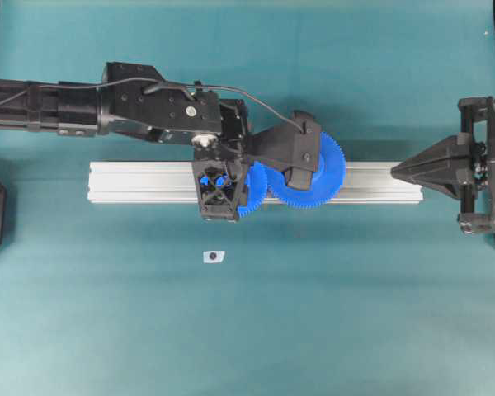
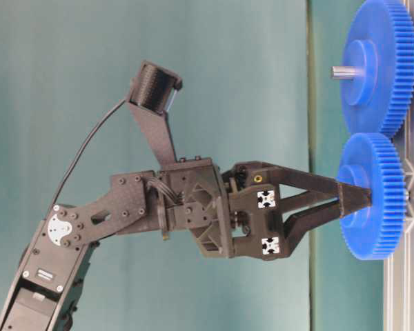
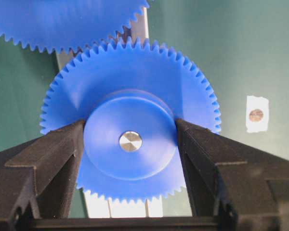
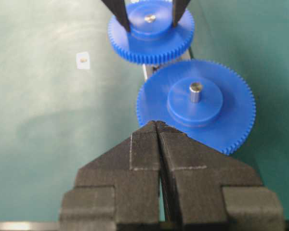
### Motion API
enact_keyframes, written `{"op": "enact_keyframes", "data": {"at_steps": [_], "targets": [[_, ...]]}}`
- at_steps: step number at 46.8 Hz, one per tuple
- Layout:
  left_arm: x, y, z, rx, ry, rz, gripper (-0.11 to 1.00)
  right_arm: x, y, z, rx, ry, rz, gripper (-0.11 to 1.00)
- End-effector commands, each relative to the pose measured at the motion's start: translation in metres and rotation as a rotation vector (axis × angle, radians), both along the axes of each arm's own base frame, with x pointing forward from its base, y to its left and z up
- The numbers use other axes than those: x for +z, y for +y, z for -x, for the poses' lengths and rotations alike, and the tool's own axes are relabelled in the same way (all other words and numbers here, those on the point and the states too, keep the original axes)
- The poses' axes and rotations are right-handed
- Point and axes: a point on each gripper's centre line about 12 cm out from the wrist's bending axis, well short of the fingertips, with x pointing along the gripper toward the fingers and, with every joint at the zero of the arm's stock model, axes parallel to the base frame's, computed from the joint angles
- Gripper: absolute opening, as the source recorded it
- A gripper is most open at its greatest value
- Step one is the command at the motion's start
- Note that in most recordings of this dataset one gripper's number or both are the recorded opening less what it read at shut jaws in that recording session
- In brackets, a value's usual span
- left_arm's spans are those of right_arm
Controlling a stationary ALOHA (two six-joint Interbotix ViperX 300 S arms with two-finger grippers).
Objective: Find the location of the shaft and insert the small gear.
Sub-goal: 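Push the gear down the shaft, meshing it with the large gear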
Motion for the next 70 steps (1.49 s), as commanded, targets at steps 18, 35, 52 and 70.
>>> {"op": "enact_keyframes", "data": {"at_steps": [18, 35, 52, 70], "targets": [[0.034, -0.007, -0.003, -0.011, -0.081, -0.012, 0.90, 0.004, -0.001, -0.002, -0.009, -0.015, -0.011, 0.00], [0.051, -0.013, -0.004, -0.015, -0.079, -0.009, 0.88, 0.004, -0.001, -0.002, -0.008, -0.015, -0.010, 0.00], [0.062, -0.014, 0.000, 0.010, -0.103, -0.002, 0.88, 0.004, -0.001, -0.002, -0.009, -0.015, -0.011, 0.00], [0.083, -0.019, 0.006, 0.002, -0.149, -0.006, 0.88, 0.004, -0.001, -0.002, -0.013, -0.016, -0.021, 0.00]]}}
